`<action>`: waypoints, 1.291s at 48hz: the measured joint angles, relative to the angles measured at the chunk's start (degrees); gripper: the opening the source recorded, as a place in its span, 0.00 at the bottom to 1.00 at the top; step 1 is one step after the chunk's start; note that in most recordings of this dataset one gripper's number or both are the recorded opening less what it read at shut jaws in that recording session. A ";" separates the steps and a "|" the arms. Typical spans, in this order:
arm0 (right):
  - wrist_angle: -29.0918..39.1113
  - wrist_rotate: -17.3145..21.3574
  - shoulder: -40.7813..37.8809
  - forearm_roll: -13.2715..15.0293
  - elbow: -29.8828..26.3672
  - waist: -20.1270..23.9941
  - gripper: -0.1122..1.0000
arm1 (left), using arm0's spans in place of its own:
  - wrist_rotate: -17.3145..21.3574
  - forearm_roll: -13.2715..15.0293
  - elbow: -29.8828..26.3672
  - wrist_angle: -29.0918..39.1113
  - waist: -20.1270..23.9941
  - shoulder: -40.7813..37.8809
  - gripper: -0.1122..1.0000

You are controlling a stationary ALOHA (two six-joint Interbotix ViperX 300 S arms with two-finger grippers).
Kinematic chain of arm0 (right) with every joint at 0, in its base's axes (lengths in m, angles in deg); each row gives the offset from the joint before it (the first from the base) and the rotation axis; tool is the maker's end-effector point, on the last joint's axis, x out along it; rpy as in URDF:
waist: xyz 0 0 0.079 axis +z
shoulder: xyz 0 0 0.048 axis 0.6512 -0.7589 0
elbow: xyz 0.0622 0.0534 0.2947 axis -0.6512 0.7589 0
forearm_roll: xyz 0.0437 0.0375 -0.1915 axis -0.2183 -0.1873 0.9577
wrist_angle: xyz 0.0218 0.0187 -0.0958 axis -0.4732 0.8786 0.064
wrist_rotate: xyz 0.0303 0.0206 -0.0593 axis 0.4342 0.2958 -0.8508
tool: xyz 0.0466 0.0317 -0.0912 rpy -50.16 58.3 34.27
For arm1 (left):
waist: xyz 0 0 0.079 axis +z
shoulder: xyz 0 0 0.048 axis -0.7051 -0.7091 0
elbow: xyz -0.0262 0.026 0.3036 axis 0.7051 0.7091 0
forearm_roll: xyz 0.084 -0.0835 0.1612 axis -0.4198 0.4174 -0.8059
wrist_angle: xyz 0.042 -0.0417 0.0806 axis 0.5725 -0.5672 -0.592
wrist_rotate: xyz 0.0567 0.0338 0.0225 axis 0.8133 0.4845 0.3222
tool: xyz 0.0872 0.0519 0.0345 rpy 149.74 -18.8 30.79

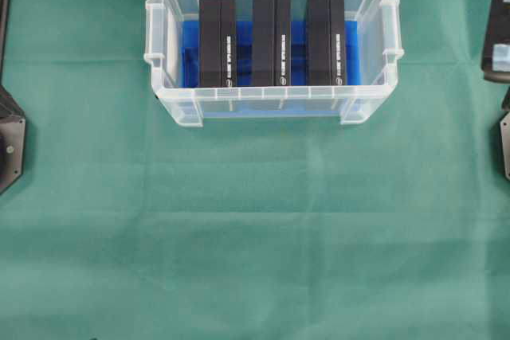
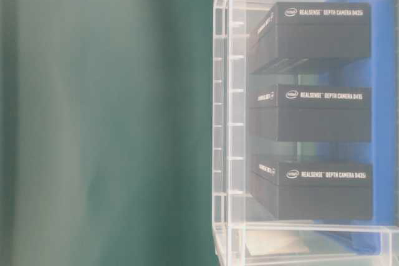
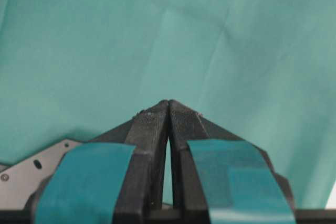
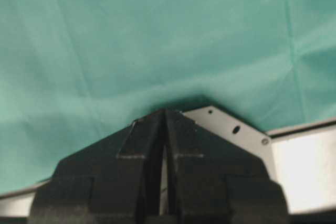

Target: Take out the box from the case.

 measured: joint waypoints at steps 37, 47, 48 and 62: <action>0.00 49.31 -2.90 9.93 -0.18 0.00 0.10 | -41.75 -1.67 -0.62 2.20 8.53 -3.69 0.11; 0.53 52.21 -3.87 10.28 -0.35 -0.09 0.10 | -43.24 -2.20 -0.70 6.06 8.96 -4.31 0.11; 0.53 52.21 -3.96 10.37 -0.35 0.00 0.10 | -43.24 -2.20 -0.70 6.15 9.05 -4.31 0.11; 0.09 50.54 -3.96 12.66 -0.35 -5.54 0.10 | -42.10 -2.72 -0.79 6.33 13.36 -4.75 0.11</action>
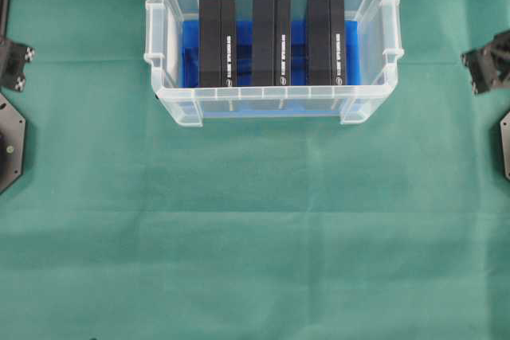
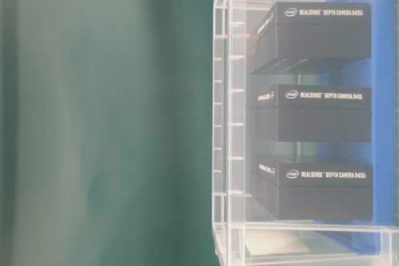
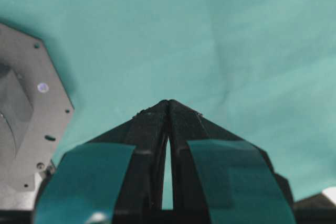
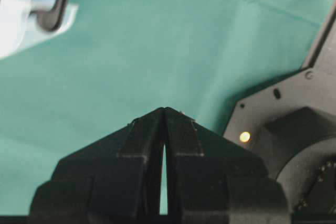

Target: Take out the box from the case.

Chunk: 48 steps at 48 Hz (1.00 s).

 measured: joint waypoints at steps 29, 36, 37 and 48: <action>-8.09 -14.59 -3.43 0.00 0.00 -19.69 0.52 | 8.00 0.09 -2.37 0.00 14.94 -5.27 0.11; -8.17 -13.97 -3.78 0.18 -0.09 -19.86 0.88 | 7.82 0.35 -2.37 -0.62 15.38 -5.36 0.16; -8.17 -13.97 -3.87 0.18 -0.09 -19.86 0.91 | 7.73 0.35 -2.46 -0.79 15.38 -5.27 0.19; -8.17 -13.71 -4.13 0.26 -0.09 -19.86 0.95 | 7.38 0.44 -0.35 -3.69 15.73 -4.22 0.74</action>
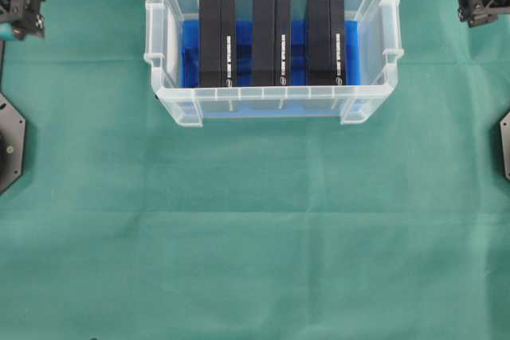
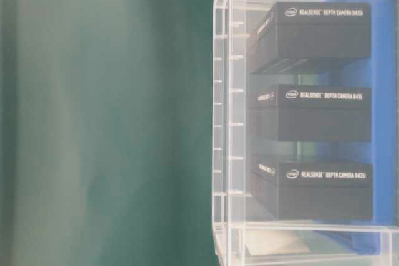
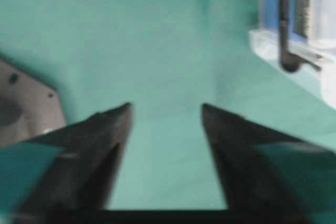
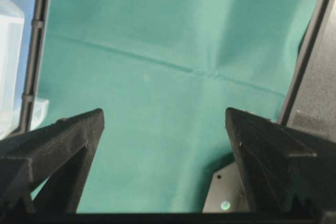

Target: Take out the box from the case.

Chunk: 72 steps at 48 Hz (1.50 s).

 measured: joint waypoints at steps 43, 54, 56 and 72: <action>0.00 2.90 -0.18 2.29 0.09 -0.09 0.95 | 0.00 0.09 0.26 0.00 1.05 -0.44 0.99; 0.09 2.90 -0.18 2.20 0.09 -0.09 0.95 | -0.88 0.09 0.26 -0.09 1.05 -0.62 0.99; 0.09 2.90 -0.18 2.20 0.00 -0.09 0.95 | -1.67 0.09 0.26 0.00 1.05 -0.62 0.99; 0.09 4.04 -0.18 2.20 0.00 -0.09 0.95 | -3.96 0.09 0.26 0.00 1.23 -0.79 0.99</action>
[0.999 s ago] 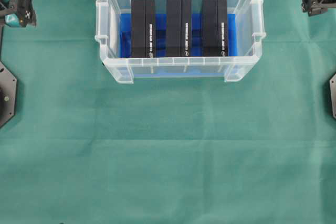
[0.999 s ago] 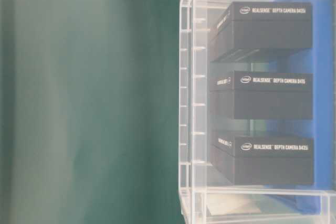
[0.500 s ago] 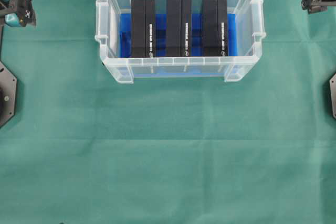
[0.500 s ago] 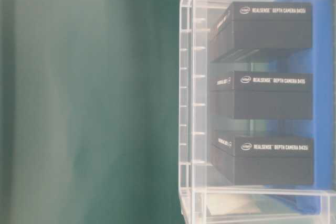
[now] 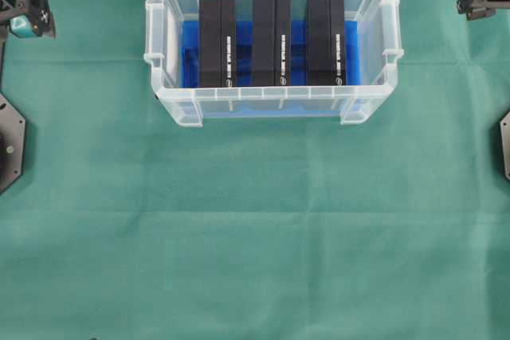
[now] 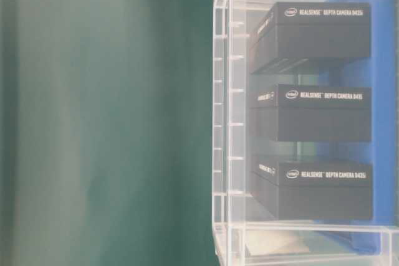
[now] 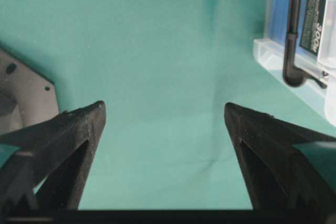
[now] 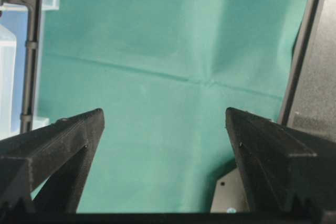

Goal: Take out the box from the case.
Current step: 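Move the open right gripper over the middle pair of black boxes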

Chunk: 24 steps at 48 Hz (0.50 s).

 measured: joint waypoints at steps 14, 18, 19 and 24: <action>-0.09 1.32 -3.60 -2.64 -2.64 0.18 0.95 | -0.18 0.00 -0.44 0.00 0.00 -1.49 0.99; -0.44 2.64 -5.80 -2.64 -4.75 1.05 0.95 | -0.18 0.00 -0.62 0.00 0.00 -1.85 0.99; -0.62 2.99 -6.42 -2.64 -5.27 1.41 0.95 | -0.26 0.00 -0.70 0.00 0.00 -1.93 0.99; -1.14 4.31 -9.23 -2.64 -7.47 2.81 0.95 | -0.18 0.00 -0.88 0.00 0.00 -2.11 0.99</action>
